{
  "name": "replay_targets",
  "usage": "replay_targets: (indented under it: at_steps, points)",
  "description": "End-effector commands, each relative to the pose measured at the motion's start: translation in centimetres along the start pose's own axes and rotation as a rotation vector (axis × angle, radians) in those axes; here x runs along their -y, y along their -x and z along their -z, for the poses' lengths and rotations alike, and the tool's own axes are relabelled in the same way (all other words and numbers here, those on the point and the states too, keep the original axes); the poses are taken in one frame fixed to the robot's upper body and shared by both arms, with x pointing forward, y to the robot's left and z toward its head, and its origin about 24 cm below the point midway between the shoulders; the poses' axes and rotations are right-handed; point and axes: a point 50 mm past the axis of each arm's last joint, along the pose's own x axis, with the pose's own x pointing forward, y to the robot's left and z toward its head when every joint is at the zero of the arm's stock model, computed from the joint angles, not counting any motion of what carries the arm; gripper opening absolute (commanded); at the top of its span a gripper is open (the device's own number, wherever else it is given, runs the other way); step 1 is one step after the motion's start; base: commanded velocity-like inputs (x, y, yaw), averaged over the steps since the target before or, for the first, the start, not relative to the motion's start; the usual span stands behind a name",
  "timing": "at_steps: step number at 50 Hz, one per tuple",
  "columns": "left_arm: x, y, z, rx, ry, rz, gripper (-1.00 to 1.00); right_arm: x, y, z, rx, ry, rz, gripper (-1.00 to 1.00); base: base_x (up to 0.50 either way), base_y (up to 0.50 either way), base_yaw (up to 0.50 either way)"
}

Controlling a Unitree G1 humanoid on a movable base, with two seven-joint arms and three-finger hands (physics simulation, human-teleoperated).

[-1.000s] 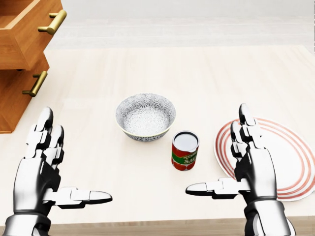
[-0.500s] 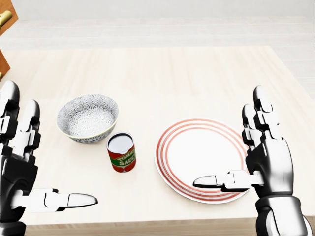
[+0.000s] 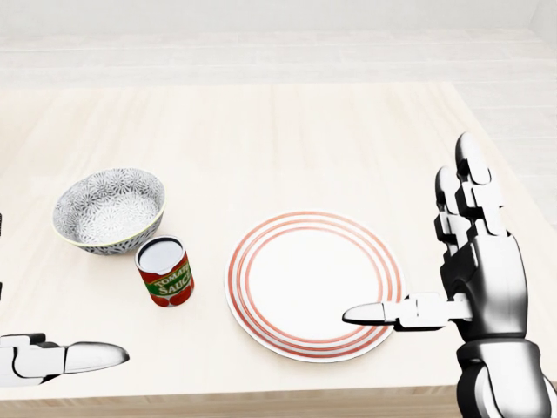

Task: Put the bowl on the plate.

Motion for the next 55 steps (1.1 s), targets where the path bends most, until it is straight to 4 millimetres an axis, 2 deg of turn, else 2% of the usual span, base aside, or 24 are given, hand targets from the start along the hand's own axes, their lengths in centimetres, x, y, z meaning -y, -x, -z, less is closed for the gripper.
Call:
replay_targets:
  at_steps: [1, 2, 4, 5, 6, 9, 11, 12, 15, 16, 21, 23, 35, 39, 42, 55]
  points:
    - [-0.8, -0.1, -1.1, 0.049, -0.035, -0.018, 1.0, 0.1, -0.1, -0.2, 0.009, 0.009, 0.004, 1.0, 0.0, 0.0, 0.0]
    - [-0.8, -0.1, -1.1, 0.05, -0.038, -0.019, 1.0, 0.1, -0.1, -0.3, 0.013, 0.008, 0.004, 1.0, 0.0, 0.0, 0.0]
    - [-0.8, 0.3, 0.8, -0.044, -0.037, -0.014, 1.0, 0.1, 0.0, -0.3, 0.01, 0.016, 0.006, 1.0, 0.0, 0.0, 0.0]
    - [-0.8, 0.3, 0.9, -0.05, -0.04, -0.014, 1.0, 0.1, 0.0, -0.2, 0.009, 0.016, 0.005, 1.0, 0.15, 0.0, 0.0]
    - [-0.9, -0.2, -0.2, 0.009, -0.05, -0.018, 1.0, 0.1, 0.0, -0.2, 0.009, 0.017, 0.006, 1.0, 0.29, -0.04, 0.0]
    - [-1.2, -0.3, -0.7, 0.037, -0.051, -0.025, 1.0, 0.1, 0.0, -0.2, 0.006, 0.018, 0.006, 1.0, 0.4, -0.07, 0.0]
    - [-1.2, -0.3, -0.7, 0.033, -0.051, -0.026, 1.0, 0.1, 0.0, -0.2, 0.007, 0.017, 0.008, 1.0, 0.45, -0.07, 0.0]
    - [-1.2, 0.2, 0.6, -0.033, -0.043, -0.026, 1.0, 0.1, 0.0, -0.2, 0.007, 0.015, 0.009, 1.0, 0.44, -0.07, 0.0]
    - [-1.1, 0.4, 1.1, -0.06, -0.043, -0.025, 1.0, 0.1, 0.0, -0.1, 0.004, 0.017, 0.01, 1.0, 0.45, -0.07, 0.0]
    - [-1.1, -0.2, -0.4, 0.017, -0.052, -0.026, 1.0, 0.1, -0.1, -0.1, 0.004, 0.016, 0.014, 1.0, 0.28, -0.03, 0.0]
    - [-1.3, -0.2, -0.7, 0.034, -0.05, -0.028, 1.0, 0.3, -0.5, 0.4, -0.015, 0.009, 0.018, 1.0, 0.1, -0.01, 0.0]
    - [-1.3, 0.5, 0.8, -0.054, -0.049, -0.021, 1.0, 0.2, -0.4, 0.5, -0.02, 0.01, 0.017, 1.0, 0.0, 0.0, 0.0]
    - [-1.1, 0.7, 1.6, -0.089, -0.044, -0.001, 1.0, 0.2, -0.4, 0.3, -0.01, 0.008, 0.007, 1.0, 0.05, 0.0, 0.0]
    - [-1.1, 0.5, 1.5, -0.083, -0.043, -0.002, 1.0, 0.2, -0.4, 0.5, -0.018, 0.01, 0.009, 1.0, 0.03, 0.0, 0.0]
    - [-1.1, -0.1, -0.1, 0.001, -0.055, -0.002, 1.0, 0.2, -0.5, 0.4, -0.013, 0.006, 0.004, 1.0, 0.0, 0.0, 0.0]
    - [-1.2, -0.1, -0.3, 0.009, -0.067, -0.007, 1.0, 0.2, -0.3, -0.1, 0.005, 0.014, 0.003, 1.0, 0.17, 0.0, 0.0]
